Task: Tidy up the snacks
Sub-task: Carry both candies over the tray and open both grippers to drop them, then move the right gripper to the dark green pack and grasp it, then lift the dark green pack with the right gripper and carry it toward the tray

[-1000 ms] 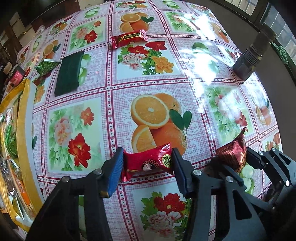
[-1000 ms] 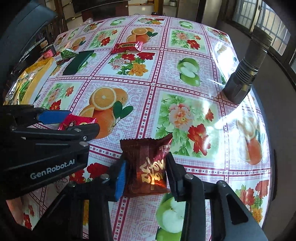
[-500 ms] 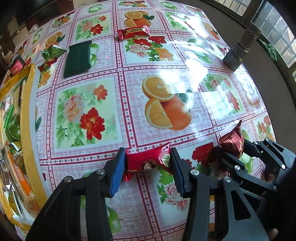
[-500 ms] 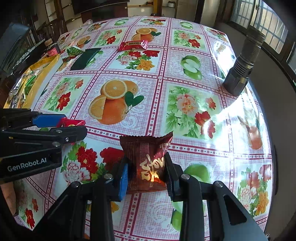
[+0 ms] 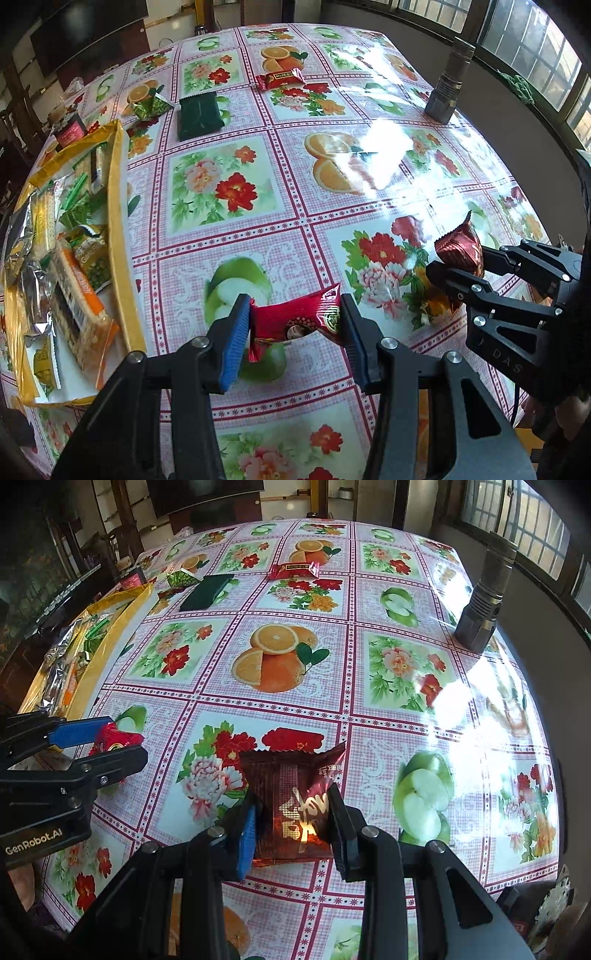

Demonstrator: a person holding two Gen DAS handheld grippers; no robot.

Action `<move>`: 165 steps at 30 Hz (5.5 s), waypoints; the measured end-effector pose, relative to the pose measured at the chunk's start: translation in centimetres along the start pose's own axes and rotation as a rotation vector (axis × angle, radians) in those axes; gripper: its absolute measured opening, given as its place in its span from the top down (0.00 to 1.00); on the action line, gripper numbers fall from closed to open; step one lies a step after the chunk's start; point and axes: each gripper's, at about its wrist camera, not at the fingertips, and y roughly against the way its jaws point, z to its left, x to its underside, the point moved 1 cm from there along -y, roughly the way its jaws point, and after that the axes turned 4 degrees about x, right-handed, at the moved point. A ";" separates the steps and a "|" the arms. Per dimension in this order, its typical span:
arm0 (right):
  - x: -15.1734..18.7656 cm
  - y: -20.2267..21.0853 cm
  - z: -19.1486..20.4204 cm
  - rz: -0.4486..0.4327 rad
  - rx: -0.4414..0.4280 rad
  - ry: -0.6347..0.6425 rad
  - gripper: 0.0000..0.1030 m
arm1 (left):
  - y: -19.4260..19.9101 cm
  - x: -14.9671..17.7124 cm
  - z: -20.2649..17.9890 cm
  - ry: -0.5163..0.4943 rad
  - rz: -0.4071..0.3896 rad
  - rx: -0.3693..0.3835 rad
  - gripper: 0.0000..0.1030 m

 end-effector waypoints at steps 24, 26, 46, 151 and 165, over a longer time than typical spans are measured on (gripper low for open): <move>-0.9 3.5 5.7 -0.081 -0.067 0.035 0.67 | 5.1 1.9 3.0 0.024 -0.134 -0.018 0.51; -2.0 3.9 7.1 -0.095 -0.089 0.061 0.67 | 5.9 1.7 3.9 0.045 -0.150 -0.018 0.51; -10.2 0.3 22.8 -0.090 -0.338 0.280 0.68 | 7.7 0.4 20.7 0.397 -0.137 -0.200 0.50; -18.2 -10.5 -1.2 0.096 -0.016 0.063 0.45 | -12.5 -25.0 15.1 0.312 0.199 -0.225 0.97; -13.8 -7.9 0.4 0.041 0.005 0.084 0.57 | -11.6 -21.2 9.2 0.186 0.194 -0.331 0.99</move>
